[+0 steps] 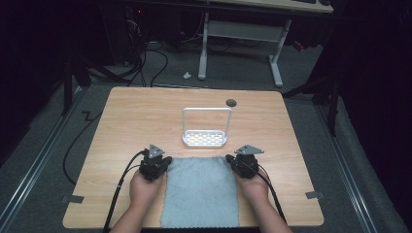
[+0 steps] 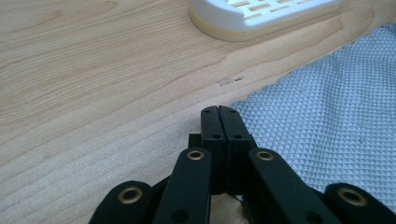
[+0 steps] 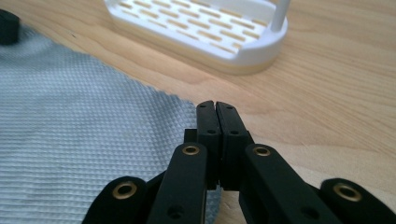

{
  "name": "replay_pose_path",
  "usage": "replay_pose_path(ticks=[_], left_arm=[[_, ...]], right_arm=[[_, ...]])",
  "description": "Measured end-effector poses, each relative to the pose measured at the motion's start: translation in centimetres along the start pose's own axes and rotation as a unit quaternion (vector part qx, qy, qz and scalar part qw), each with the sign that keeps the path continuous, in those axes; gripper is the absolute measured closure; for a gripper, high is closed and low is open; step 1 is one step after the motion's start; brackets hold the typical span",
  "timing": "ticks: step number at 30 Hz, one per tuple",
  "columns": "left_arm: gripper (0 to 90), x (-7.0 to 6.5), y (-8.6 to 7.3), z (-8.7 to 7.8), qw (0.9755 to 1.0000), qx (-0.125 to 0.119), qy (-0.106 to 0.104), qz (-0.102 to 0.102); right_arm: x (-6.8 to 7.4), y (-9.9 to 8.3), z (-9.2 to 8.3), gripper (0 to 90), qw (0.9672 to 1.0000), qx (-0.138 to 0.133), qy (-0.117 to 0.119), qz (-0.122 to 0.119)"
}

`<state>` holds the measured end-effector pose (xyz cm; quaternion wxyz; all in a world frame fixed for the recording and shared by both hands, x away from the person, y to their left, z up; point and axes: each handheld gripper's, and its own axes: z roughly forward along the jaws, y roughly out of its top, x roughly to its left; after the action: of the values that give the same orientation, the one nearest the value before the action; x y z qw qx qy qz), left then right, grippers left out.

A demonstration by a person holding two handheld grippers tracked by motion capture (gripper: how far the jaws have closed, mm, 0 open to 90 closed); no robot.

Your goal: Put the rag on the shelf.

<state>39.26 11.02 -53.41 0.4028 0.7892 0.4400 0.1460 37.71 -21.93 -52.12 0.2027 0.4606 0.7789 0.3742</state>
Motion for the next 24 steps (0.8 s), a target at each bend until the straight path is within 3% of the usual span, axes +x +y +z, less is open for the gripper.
replay_pose_path(ticks=[9,15,24], left_arm=[[89.8,-0.2,0.0,-1.7,0.9984,-0.054,-0.013,-0.009],[89.8,-1.2,0.3,-3.3,0.9946,-0.103,-0.007,0.003],[89.8,-1.1,1.5,-5.2,0.9876,-0.156,-0.011,-0.007]], right_arm=[[1.1,-0.1,-1.9,90.0,0.9985,-0.052,0.016,-0.002],[1.2,0.1,-3.6,90.0,0.9952,-0.098,0.005,-0.006],[1.3,1.3,-5.8,90.0,0.9881,-0.153,-0.01,-0.008]])
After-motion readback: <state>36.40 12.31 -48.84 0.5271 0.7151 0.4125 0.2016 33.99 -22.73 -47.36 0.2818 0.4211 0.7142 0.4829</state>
